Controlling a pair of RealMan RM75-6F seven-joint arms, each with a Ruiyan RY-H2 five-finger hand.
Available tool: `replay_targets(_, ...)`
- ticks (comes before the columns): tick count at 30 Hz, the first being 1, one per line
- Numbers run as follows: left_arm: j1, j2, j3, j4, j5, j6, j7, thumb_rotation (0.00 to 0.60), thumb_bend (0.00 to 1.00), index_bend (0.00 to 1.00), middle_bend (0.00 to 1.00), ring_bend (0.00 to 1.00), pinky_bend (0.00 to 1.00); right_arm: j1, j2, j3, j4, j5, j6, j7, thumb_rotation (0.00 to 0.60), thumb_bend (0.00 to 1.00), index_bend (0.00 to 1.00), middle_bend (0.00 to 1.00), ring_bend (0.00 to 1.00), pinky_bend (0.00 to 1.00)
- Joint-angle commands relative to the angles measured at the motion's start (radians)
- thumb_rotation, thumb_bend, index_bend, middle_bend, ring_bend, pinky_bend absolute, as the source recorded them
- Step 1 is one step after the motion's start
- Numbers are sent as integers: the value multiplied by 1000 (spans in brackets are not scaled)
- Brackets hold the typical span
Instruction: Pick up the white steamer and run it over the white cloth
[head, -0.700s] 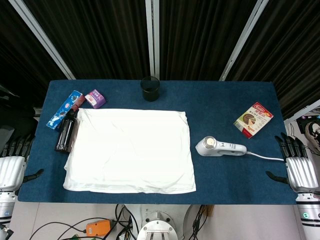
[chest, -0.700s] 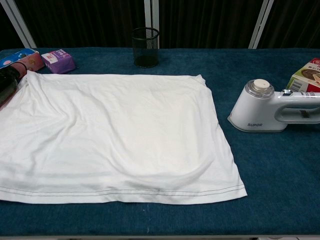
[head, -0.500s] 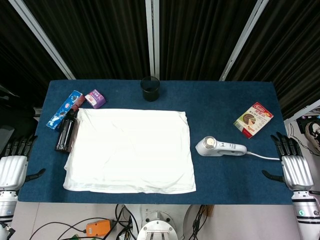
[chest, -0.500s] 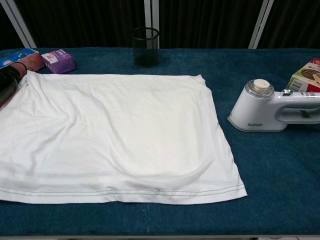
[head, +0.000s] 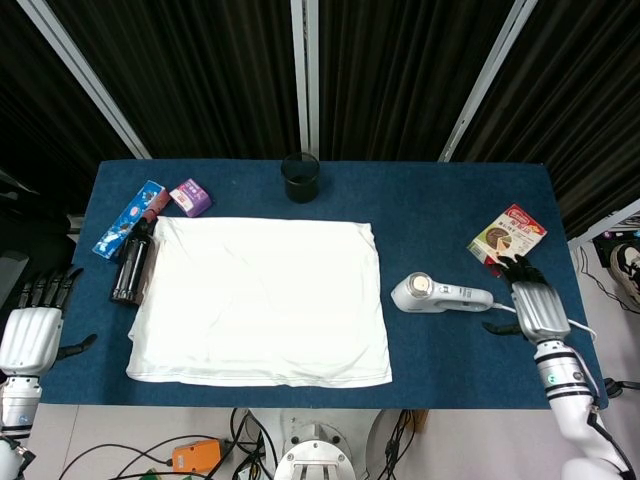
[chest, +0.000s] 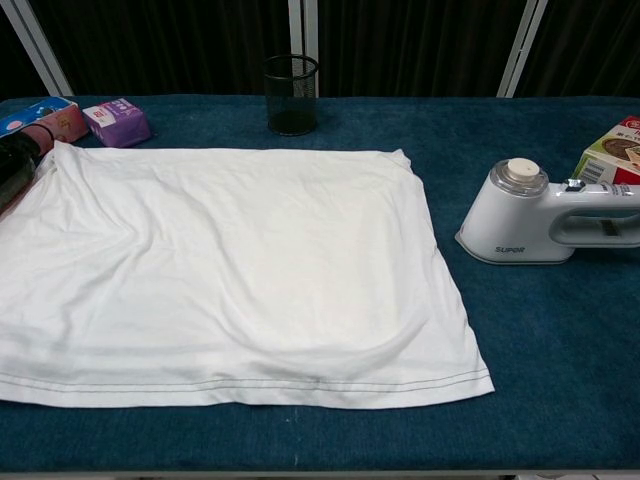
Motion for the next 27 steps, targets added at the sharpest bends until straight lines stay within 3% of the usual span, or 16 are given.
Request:
replay_targets(1, -2, -1, 0, 5, 0, -3, -3, 600, 0, 71, 41, 0, 0, 70, -48, 25, 1, 90, -57, -82, 600, 28, 345, 272, 162, 237)
replay_targets(6, -4, 2, 1, 12, -3, -8, -10, 600, 0, 71, 41, 0, 0, 126, -85, 28, 34, 167, -105, -129, 600, 29, 355, 299, 208, 227)
replay_targets(19, -7, 7, 3, 14, -11, -20, -10, 600, 0, 71, 41, 0, 0, 184, -142, 8, 103, 239, -130, -140, 600, 29, 449, 458, 472, 134)
replay_targets(27, -9, 3, 5, 18, -14, -27, -12, 600, 0, 71, 41, 0, 0, 197, -157, -9, 134, 246, -145, -114, 600, 29, 474, 476, 492, 116)
